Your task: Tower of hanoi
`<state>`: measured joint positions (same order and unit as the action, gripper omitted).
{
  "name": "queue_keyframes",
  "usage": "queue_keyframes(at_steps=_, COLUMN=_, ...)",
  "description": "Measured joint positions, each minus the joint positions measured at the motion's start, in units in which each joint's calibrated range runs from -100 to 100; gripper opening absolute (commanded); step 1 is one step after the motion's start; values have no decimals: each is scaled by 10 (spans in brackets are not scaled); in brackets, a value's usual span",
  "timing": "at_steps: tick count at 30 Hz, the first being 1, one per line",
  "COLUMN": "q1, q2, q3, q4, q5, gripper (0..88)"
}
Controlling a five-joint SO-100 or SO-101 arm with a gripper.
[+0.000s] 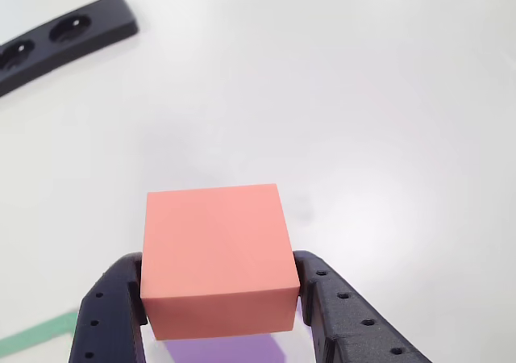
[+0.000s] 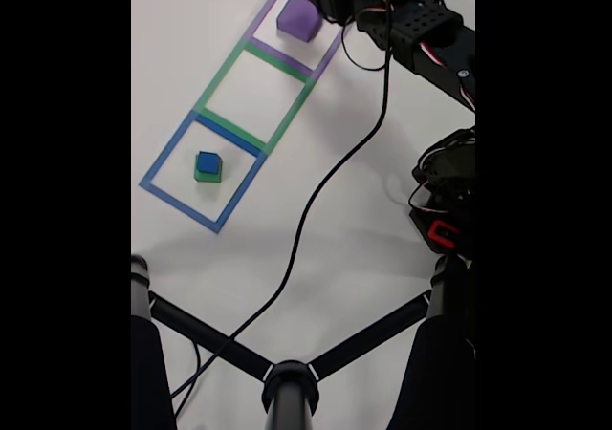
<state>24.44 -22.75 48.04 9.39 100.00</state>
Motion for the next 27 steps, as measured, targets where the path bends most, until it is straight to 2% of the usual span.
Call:
queue_keyframes(at_steps=4, q1=0, q2=-50, q3=-145, q4=266, q5=-4, gripper=154)
queue_keyframes(at_steps=7, q1=-3, q2=-58, q3=-269, q4=453, q5=-32, gripper=155)
queue_keyframes(at_steps=13, q1=-52, q2=-62, q3=-465, q4=697, q5=-83, gripper=152)
queue_keyframes(at_steps=18, q1=-111, q2=-85, q3=-535, q4=791, q5=-116, gripper=149)
queue_keyframes(at_steps=27, q1=-205, q2=-152, q3=-535, q4=819, q5=-138, gripper=146)
